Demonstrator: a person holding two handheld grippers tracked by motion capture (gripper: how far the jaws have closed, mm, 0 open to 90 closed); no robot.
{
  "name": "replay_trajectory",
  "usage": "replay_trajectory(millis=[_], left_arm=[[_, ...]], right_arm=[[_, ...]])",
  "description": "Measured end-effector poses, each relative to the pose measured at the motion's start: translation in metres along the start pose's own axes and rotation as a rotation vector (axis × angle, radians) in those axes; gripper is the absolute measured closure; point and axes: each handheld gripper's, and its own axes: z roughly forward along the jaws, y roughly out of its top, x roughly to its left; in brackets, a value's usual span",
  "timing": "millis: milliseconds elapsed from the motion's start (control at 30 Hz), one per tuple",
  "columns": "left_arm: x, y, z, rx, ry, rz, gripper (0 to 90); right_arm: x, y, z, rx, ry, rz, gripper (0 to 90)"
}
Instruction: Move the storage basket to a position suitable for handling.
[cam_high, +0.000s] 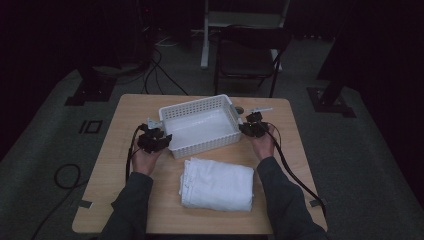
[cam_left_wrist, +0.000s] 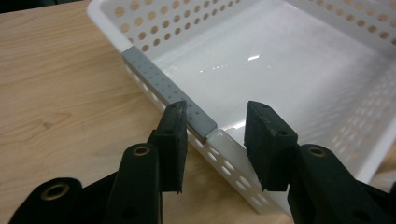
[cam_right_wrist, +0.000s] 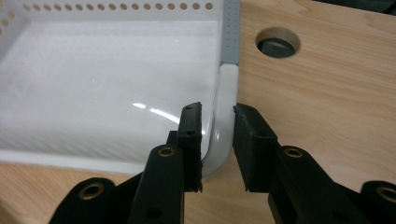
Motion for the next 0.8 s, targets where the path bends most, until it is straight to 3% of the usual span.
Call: replay_trajectory(millis=[100,533,800], left_arm=[[0.003,0.004,0.005,0.003,0.003,-0.004,61.5],[0.013,0.011,0.025,0.018,0.012,-0.033,62.5],[0.015,0.011,0.027,0.009,0.004,-0.045,59.8]], right_arm=[[0.004,-0.007,-0.008,0.004,-0.014,-0.018,70.5],[0.012,-0.036,-0.035,-0.04,0.06,0.008,69.0],[0.015,-0.042,-0.038,-0.055,0.069,0.007,67.3]])
